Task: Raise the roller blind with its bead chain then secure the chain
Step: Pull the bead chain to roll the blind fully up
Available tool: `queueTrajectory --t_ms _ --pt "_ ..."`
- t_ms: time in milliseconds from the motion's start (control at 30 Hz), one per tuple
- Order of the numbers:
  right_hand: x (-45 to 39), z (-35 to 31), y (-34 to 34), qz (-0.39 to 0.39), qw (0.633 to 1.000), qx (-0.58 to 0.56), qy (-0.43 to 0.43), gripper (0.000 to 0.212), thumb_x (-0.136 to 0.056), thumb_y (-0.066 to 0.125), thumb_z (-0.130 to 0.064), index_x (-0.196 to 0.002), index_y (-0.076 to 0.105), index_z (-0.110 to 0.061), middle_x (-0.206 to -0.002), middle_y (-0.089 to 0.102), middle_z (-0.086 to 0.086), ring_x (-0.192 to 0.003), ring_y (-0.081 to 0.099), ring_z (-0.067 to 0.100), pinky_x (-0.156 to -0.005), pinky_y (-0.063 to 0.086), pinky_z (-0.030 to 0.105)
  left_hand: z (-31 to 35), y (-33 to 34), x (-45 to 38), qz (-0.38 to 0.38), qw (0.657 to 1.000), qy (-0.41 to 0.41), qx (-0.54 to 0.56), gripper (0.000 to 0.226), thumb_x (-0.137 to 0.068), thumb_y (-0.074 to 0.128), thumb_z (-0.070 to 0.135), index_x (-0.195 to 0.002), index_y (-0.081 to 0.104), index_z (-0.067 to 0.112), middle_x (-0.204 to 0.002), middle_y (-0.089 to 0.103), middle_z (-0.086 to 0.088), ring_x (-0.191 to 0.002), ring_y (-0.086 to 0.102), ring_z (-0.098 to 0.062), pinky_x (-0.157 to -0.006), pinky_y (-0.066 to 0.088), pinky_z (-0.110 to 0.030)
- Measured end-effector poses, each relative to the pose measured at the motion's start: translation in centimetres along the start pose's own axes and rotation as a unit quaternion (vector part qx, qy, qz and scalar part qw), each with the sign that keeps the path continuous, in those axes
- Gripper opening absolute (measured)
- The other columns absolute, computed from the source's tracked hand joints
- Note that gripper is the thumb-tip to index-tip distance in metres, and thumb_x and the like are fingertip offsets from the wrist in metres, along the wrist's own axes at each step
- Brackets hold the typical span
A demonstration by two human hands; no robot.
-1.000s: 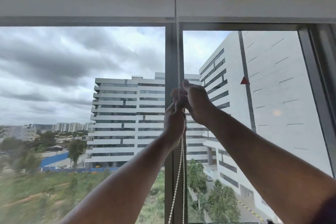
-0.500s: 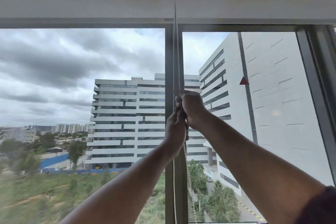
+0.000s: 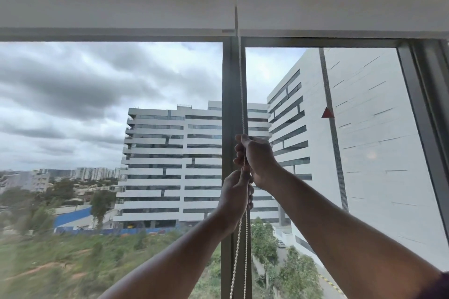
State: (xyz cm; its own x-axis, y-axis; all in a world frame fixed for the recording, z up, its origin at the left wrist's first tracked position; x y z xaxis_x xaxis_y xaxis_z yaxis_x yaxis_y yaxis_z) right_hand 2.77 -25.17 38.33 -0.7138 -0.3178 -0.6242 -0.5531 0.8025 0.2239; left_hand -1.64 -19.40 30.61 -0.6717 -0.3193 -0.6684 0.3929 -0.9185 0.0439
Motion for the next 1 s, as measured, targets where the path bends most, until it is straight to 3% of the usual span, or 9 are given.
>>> queueTrajectory --t_ms 167,300,400,500,633,733,867,1000 --pt "0.7 2.7 -0.9 -0.001 1.000 0.010 0.023 0.025 -0.104 0.055 -0.018 -0.085 0.064 -0.005 -0.067 0.059 0.008 -0.057 0.054 0.020 -0.055 0.050 0.030 -1.8 -0.5 0.4 0.001 1.000 -0.003 -0.030 0.033 -0.107 0.046 0.028 -0.077 0.048 0.013 -0.048 0.042 0.006 -0.041 0.036 -0.011 -0.043 0.032 -0.026" --pt "1.5 5.6 -1.7 -0.022 0.999 0.010 0.029 0.016 -0.100 0.061 -0.010 -0.086 0.069 -0.008 -0.074 0.067 0.011 -0.069 0.062 0.026 -0.076 0.058 0.044 -3.8 -1.2 1.2 0.010 1.000 -0.013 -0.022 0.031 -0.108 0.046 0.023 -0.078 0.053 0.018 -0.050 0.040 0.005 -0.042 0.035 -0.011 -0.041 0.030 -0.025" --pt "2.6 8.2 -2.4 -0.048 0.998 -0.007 0.035 0.007 -0.095 0.064 -0.002 -0.097 0.070 -0.004 -0.078 0.068 0.012 -0.078 0.062 0.029 -0.086 0.055 0.049 -5.8 -1.6 2.4 0.012 0.999 -0.022 -0.026 0.029 -0.107 0.049 0.022 -0.080 0.056 0.016 -0.050 0.042 0.004 -0.042 0.037 -0.012 -0.041 0.034 -0.026" --pt "4.2 10.7 -3.2 -0.055 0.997 -0.020 0.055 0.022 -0.093 0.067 0.001 -0.114 0.065 -0.001 -0.088 0.068 0.015 -0.082 0.064 0.028 -0.089 0.056 0.048 -8.4 -2.1 3.9 0.022 0.998 -0.046 -0.028 0.035 -0.104 0.053 0.021 -0.070 0.061 0.022 -0.051 0.045 0.004 -0.045 0.040 -0.015 -0.044 0.035 -0.027" --pt "6.8 13.8 -4.3 -0.074 0.995 -0.018 0.062 0.024 -0.091 0.071 0.001 -0.114 0.068 -0.004 -0.093 0.071 0.015 -0.078 0.069 0.022 -0.077 0.062 0.036 -12.7 -2.4 6.7 0.029 0.995 -0.085 -0.046 0.036 -0.101 0.060 0.026 -0.066 0.068 0.029 -0.054 0.052 0.006 -0.047 0.047 -0.013 -0.044 0.041 -0.027" --pt "8.9 17.0 -5.5 -0.093 0.992 -0.010 0.083 0.026 -0.089 0.073 -0.001 -0.115 0.070 -0.006 -0.092 0.075 0.010 -0.082 0.072 0.020 -0.076 0.063 0.033 -16.2 -2.2 9.3 0.024 0.992 -0.119 -0.025 0.024 -0.101 0.059 0.024 -0.078 0.063 0.018 -0.055 0.052 0.010 -0.050 0.048 -0.010 -0.049 0.046 -0.023" --pt "11.2 21.4 -7.5 -0.105 0.986 -0.031 0.124 0.028 -0.088 0.075 -0.002 -0.116 0.072 -0.006 -0.094 0.077 0.012 -0.081 0.071 0.020 -0.074 0.061 0.033 -20.3 -2.0 12.7 0.040 0.985 -0.170 -0.015 0.023 -0.100 0.062 0.025 -0.081 0.058 0.013 -0.060 0.047 0.003 -0.054 0.047 -0.013 -0.060 0.048 -0.029" --pt "13.2 24.8 -9.2 -0.107 0.980 -0.055 0.159 0.025 -0.088 0.075 -0.002 -0.113 0.074 -0.008 -0.093 0.078 0.012 -0.077 0.072 0.017 -0.068 0.060 0.029 -23.6 -1.8 15.6 0.059 0.979 -0.192 -0.033 0.020 -0.099 0.062 0.022 -0.088 0.058 0.006 -0.062 0.050 -0.004 -0.054 0.053 -0.016 -0.054 0.048 -0.021"
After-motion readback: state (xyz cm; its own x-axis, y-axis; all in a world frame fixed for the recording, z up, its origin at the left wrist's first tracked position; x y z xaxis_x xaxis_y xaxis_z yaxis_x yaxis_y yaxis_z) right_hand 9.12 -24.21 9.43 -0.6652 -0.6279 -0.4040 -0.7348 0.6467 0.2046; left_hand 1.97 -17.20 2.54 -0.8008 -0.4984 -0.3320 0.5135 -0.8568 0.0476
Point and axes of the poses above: each hand's wrist, its own x-axis away from the middle knuckle, its own y-axis out of the palm, z = x × y, the point moved 9 cm from there along -x, towards the middle knuckle
